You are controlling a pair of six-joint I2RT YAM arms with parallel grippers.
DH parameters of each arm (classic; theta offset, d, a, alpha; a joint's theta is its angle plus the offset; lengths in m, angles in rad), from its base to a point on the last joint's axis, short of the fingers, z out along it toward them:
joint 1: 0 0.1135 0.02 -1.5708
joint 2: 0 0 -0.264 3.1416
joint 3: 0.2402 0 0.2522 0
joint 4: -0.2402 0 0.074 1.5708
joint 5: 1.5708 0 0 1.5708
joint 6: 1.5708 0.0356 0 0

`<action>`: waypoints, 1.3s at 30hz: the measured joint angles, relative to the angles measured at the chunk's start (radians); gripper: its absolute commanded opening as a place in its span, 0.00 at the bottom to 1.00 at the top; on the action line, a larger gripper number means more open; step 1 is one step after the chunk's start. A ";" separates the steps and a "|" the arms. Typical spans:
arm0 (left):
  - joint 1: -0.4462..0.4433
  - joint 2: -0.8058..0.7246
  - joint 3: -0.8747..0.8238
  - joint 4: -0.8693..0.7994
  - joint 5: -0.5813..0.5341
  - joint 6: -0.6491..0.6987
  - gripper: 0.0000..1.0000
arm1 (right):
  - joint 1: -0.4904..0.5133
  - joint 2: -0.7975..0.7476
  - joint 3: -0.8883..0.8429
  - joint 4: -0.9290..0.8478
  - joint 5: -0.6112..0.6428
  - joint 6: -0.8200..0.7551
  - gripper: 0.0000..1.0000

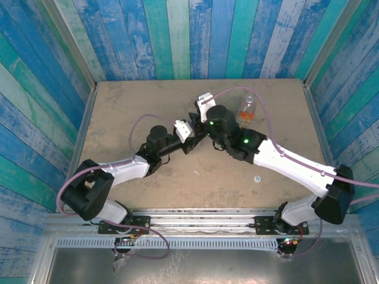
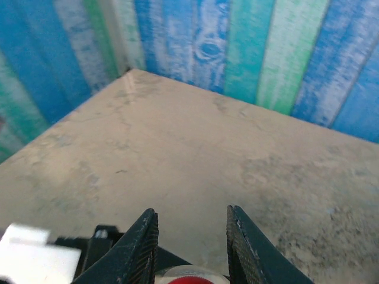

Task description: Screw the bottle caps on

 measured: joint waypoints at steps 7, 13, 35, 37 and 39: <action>0.001 0.000 -0.005 -0.027 -0.101 0.000 0.40 | 0.026 0.130 0.135 -0.098 0.182 0.202 0.01; 0.011 0.000 -0.021 -0.015 -0.083 -0.001 0.42 | 0.028 0.132 0.133 -0.093 0.161 0.183 0.42; 0.060 0.001 -0.001 0.093 0.446 -0.080 0.43 | -0.151 -0.189 0.037 -0.170 -0.512 -0.198 0.63; 0.060 0.002 0.004 0.095 0.451 -0.086 0.43 | -0.151 -0.187 0.037 -0.182 -0.539 -0.211 0.61; 0.060 0.002 0.008 0.095 0.455 -0.088 0.43 | -0.151 -0.179 0.037 -0.189 -0.565 -0.219 0.59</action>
